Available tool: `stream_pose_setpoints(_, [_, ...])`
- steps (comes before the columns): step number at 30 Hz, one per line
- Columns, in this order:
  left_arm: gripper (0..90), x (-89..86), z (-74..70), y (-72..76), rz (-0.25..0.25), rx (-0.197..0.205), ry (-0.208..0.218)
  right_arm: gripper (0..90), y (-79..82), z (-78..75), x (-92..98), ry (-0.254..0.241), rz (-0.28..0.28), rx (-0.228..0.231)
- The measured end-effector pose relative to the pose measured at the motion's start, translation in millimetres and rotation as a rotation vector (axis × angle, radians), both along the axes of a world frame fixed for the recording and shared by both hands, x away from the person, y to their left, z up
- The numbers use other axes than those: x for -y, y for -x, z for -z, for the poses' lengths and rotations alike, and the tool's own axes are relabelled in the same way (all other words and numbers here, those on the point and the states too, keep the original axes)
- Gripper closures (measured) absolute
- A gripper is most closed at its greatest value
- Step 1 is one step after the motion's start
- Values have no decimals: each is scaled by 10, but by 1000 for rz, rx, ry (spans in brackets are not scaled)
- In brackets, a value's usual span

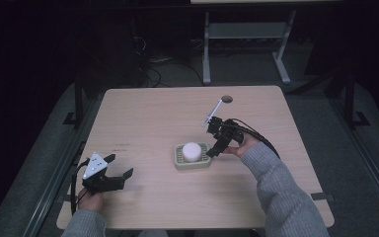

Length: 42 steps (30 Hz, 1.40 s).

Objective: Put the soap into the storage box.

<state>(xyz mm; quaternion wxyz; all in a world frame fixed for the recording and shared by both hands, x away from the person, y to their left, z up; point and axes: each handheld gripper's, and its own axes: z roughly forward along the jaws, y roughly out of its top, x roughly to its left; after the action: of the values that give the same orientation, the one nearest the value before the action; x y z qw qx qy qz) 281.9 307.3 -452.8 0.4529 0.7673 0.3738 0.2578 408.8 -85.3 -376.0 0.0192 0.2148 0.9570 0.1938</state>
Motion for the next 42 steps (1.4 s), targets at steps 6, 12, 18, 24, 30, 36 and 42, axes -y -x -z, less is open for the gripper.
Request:
stream_pose_setpoints(6, [128,-1,-1,1,0,-1,0,228,15,-4,35,5,0,2])
stream_pose_setpoints(12, [129,1,0,0,0,0,0,229,36,6,103,-5,10,2])
stream_pose_setpoints(18, [128,6,1,0,2,-2,-2,229,77,65,185,-7,24,-9])
stream_pose_setpoints(24, [128,14,3,1,2,-3,-3,229,120,118,264,-11,33,-14])
stream_pose_setpoints(30, [128,11,2,2,1,-3,-2,228,147,144,334,-3,45,-17])
stream_pose_setpoints(36, [128,12,3,0,1,-4,-3,229,191,159,426,-25,62,-12])
stream_pose_setpoints(42, [128,14,7,-3,5,-2,-7,229,227,212,503,-17,72,-25])
